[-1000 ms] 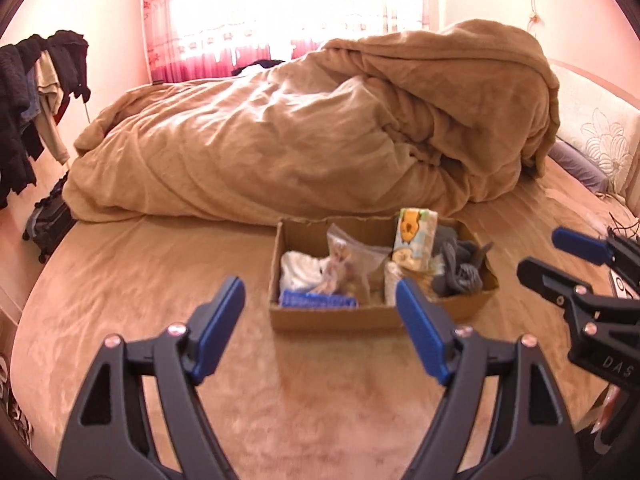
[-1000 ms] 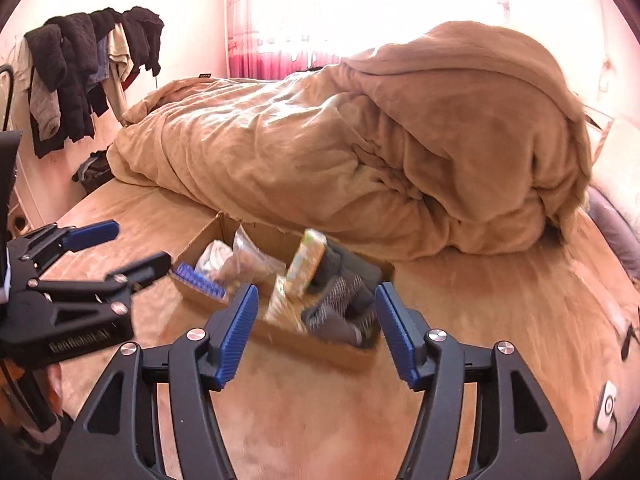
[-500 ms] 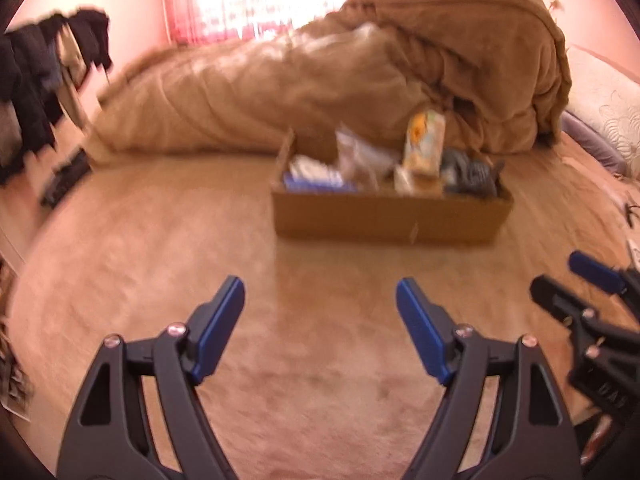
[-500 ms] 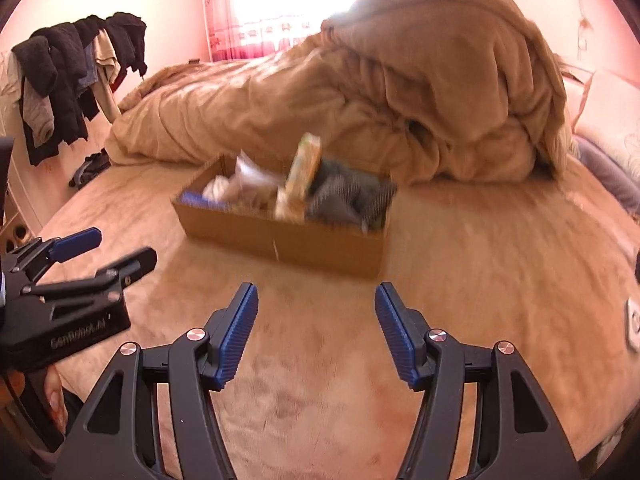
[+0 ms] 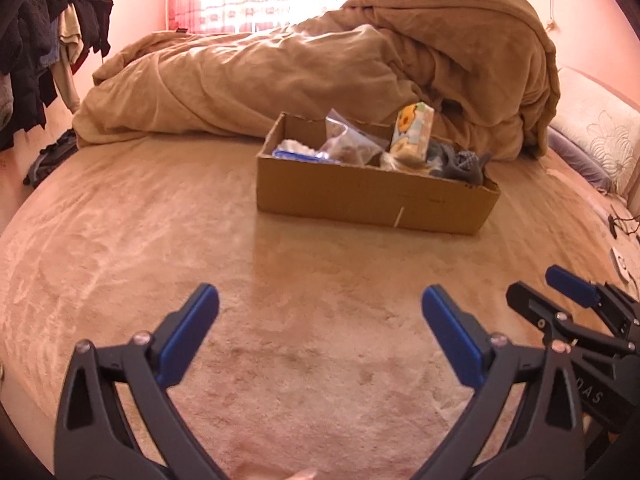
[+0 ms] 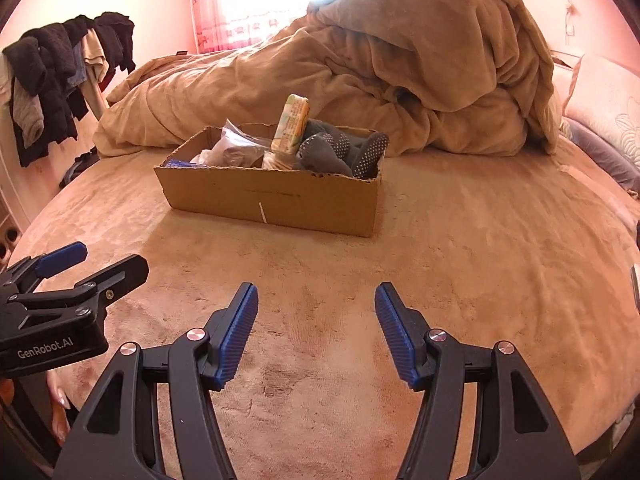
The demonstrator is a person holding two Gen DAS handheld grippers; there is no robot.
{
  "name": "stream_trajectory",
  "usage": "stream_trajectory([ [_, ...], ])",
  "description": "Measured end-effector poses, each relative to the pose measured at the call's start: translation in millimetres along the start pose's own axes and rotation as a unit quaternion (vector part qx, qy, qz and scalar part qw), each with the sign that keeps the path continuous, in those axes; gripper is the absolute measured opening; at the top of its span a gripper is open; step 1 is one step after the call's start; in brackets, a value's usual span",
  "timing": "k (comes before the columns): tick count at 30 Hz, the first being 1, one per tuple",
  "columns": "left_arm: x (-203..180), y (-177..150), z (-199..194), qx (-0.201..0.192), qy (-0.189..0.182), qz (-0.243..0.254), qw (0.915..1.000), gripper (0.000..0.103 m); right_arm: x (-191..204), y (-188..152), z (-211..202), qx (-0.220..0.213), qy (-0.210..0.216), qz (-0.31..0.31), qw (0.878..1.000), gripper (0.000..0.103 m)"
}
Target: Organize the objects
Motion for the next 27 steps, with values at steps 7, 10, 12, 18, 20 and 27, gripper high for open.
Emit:
stream_trajectory([
  [7, -1.0, -5.1, 10.6, 0.022, -0.013, -0.006, 0.9997, 0.102, -3.4, -1.4, 1.8, 0.002, 0.000, 0.004, 1.000, 0.064],
  [10, 2.3, -3.9, 9.2, 0.018, -0.015, -0.014, 0.9996, 0.102, -3.3, -1.2, 2.1, 0.002, -0.003, 0.002, 1.000, 0.064],
  [12, 5.1, -3.4, 9.1, 0.018, -0.015, -0.021, 0.9995, 0.102, -3.7, -1.8, 3.9, 0.004, -0.003, 0.001, 1.000, 0.064],
  [18, 9.2, -3.2, 9.3, 0.019, -0.006, -0.026, 0.9994, 0.102, -5.0, -3.2, 4.9, 0.005, -0.004, 0.003, 1.000, 0.064],
  [20, 9.5, -3.0, 9.3, 0.019, -0.002, -0.026, 0.9995, 0.102, -5.6, -3.8, 5.9, 0.007, -0.004, 0.004, 1.000, 0.064],
  [27, 12.2, -3.9, 10.2, 0.021, 0.012, -0.025, 0.9994, 0.102, -6.0, -4.5, 6.3, 0.008, -0.004, 0.003, 1.000, 0.064],
])
Point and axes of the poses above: each gripper's, at about its wrist camera, not at the fingertips, and z roughly the way its jaws point, x to its left, y to its top, the point moved 6 cm from there along z, roughly the way its jaws point, and after that the axes turned 1 degree about -x, right-handed, at the moved point
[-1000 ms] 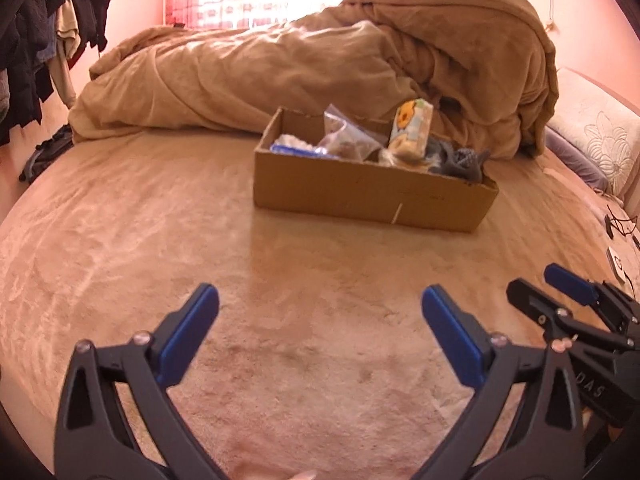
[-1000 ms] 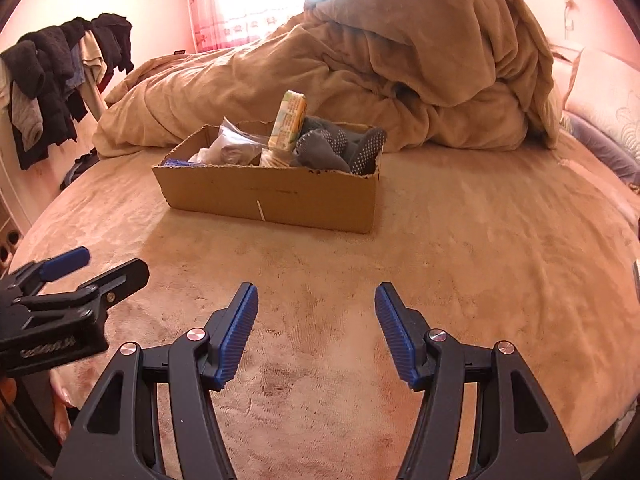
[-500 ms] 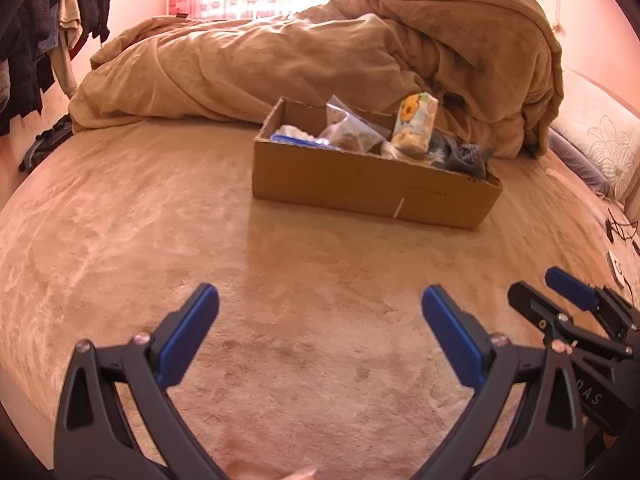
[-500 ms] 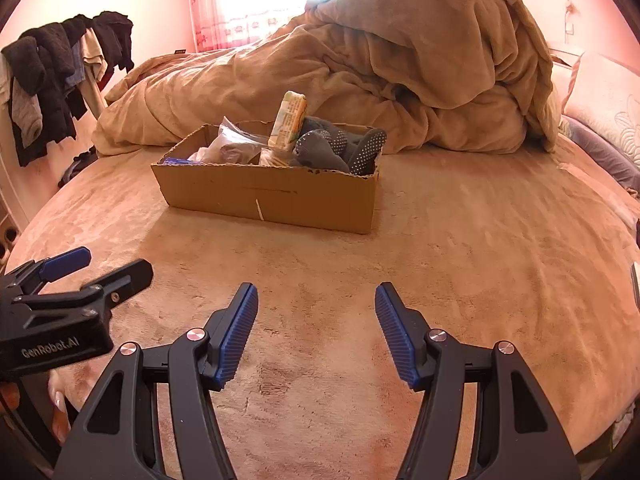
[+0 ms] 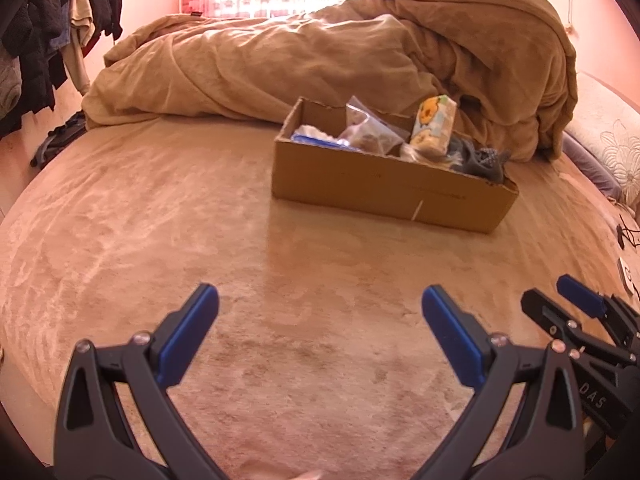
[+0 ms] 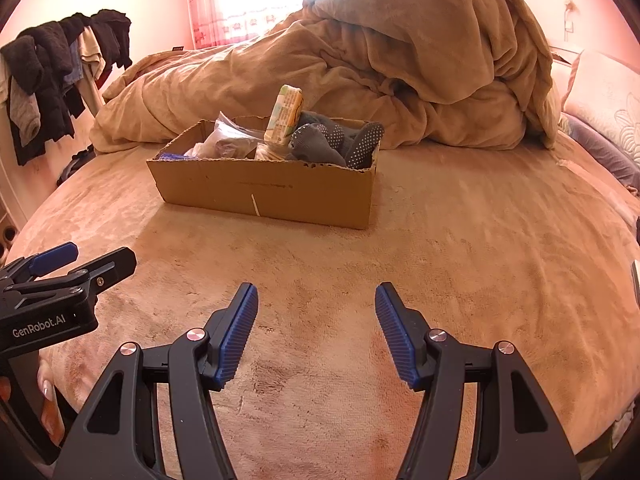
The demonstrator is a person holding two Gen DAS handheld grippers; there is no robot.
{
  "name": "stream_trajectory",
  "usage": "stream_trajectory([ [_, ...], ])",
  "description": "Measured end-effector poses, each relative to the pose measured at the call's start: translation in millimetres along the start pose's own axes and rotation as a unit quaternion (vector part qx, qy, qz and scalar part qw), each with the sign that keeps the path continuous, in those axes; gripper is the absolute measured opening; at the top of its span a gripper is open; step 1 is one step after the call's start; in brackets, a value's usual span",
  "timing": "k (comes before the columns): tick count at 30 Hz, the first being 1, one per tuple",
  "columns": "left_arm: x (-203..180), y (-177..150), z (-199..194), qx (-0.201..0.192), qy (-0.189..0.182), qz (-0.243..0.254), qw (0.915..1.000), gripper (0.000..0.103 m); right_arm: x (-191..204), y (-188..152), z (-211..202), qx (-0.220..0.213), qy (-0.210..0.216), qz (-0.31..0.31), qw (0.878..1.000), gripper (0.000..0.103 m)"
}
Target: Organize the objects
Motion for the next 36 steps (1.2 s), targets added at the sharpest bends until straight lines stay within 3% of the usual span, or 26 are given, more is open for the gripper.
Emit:
stream_trajectory([
  [13, -9.9, -2.1, 3.6, 0.009, -0.013, 0.018, 0.9997, 0.102, 2.5, -2.9, 1.8, 0.005, 0.007, -0.001, 1.000, 0.064],
  [25, -10.0, -3.9, 7.7, 0.022, -0.040, -0.002, 0.9990, 0.102, 1.8, -2.8, 2.9, 0.007, 0.015, 0.003, 1.000, 0.064],
  [30, -9.5, -3.0, 5.1, 0.011, -0.014, 0.010, 0.9998, 0.102, 2.7, -3.1, 4.4, 0.010, 0.016, 0.001, 1.000, 0.064],
  [36, -10.5, -5.5, 7.3, 0.018, -0.008, 0.020, 0.9996, 0.102, -0.9, -1.0, 2.7, 0.004, 0.006, 0.001, 1.000, 0.064],
])
Point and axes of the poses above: each gripper's, at about its wrist camera, not at the fingertips, and z roughly the way its jaws point, x to its left, y to its top, the point moved 6 cm from there along z, roughly the way its jaws point, and after that the axes turned 1 degree about -x, right-handed, at the moved point
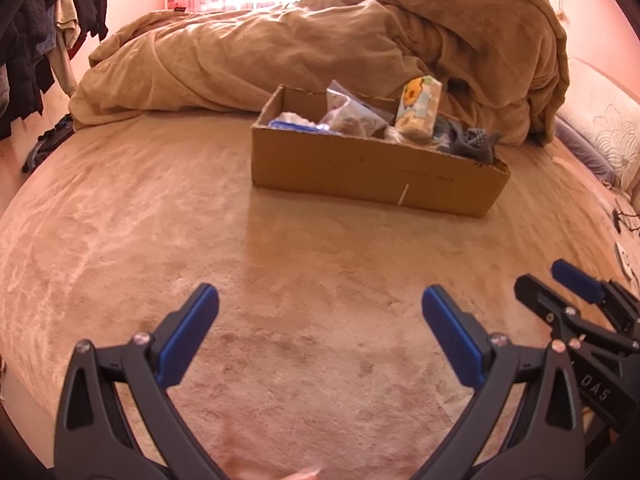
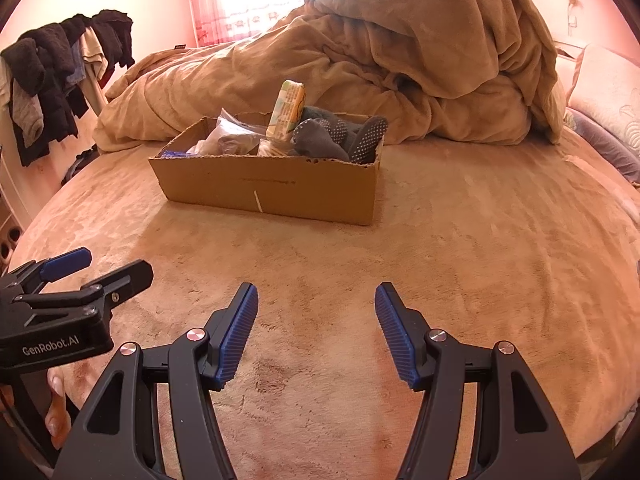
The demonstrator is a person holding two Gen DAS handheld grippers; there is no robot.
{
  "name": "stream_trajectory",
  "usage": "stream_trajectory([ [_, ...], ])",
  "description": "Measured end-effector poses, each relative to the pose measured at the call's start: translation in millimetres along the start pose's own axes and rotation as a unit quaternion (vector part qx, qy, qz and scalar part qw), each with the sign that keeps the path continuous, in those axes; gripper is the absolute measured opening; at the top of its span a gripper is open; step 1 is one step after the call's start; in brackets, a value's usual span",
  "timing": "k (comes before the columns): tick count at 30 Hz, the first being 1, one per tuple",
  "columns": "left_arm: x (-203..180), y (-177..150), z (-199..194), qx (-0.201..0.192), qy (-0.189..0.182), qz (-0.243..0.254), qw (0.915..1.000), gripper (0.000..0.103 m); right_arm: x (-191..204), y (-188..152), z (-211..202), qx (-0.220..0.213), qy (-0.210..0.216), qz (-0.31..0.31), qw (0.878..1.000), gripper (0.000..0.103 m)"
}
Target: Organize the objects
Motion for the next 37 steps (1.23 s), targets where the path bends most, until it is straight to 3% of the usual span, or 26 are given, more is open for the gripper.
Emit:
stream_trajectory([
  [27, -1.9, -2.4, -1.1, 0.001, 0.027, 0.027, 0.9993, 0.102, -1.8, -0.9, 0.4, 0.002, -0.005, -0.002, 1.000, 0.064],
  [31, -6.0, -5.0, -3.7, -0.007, 0.052, 0.048, 0.9974, 0.102, -1.8, -1.2, 0.7, 0.002, -0.006, -0.003, 1.000, 0.064],
  [37, -7.2, -3.1, -9.4, -0.021, 0.045, 0.052, 0.9974, 0.102, -2.9, -1.2, 2.0, 0.004, -0.007, -0.002, 1.000, 0.064],
])
Point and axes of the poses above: each gripper's, at about its wrist camera, not at the fingertips, and z roughly the way its jaws point, x to its left, y to its top, the point moved 6 cm from there along z, roughly the way its jaws point, and after that the axes turned 1 degree about -x, right-handed, at the moved point
